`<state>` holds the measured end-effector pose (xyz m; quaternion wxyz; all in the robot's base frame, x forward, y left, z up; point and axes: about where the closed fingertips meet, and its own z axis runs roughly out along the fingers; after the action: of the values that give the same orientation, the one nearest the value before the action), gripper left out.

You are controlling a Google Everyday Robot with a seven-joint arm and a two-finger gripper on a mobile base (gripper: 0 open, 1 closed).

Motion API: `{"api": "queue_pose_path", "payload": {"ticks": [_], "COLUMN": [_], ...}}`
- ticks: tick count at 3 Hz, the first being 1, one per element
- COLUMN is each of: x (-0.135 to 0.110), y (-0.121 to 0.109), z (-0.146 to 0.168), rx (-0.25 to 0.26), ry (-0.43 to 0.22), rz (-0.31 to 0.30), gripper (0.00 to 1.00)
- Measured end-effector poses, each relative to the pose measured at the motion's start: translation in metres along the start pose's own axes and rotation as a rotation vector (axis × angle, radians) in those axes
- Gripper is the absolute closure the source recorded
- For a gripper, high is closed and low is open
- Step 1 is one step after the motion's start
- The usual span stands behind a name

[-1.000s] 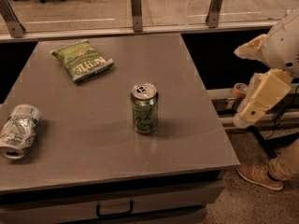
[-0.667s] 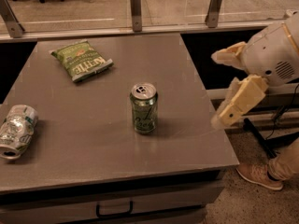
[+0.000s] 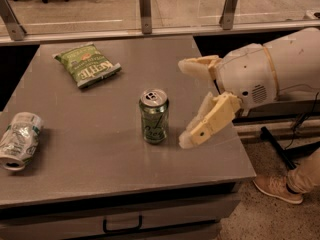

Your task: Move green can near green jalapeno chip bag

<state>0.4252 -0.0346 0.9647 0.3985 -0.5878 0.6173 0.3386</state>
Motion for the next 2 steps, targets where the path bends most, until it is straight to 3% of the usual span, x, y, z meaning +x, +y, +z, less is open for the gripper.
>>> {"api": "queue_pose_path", "payload": {"ticks": [1, 2], "x": [0.001, 0.009], "y": [0.0, 0.004], "z": [0.0, 0.021], "rx": [0.001, -0.009], "ry": [0.003, -0.037], "rz": [0.0, 0.015], "gripper": [0.0, 0.0]}}
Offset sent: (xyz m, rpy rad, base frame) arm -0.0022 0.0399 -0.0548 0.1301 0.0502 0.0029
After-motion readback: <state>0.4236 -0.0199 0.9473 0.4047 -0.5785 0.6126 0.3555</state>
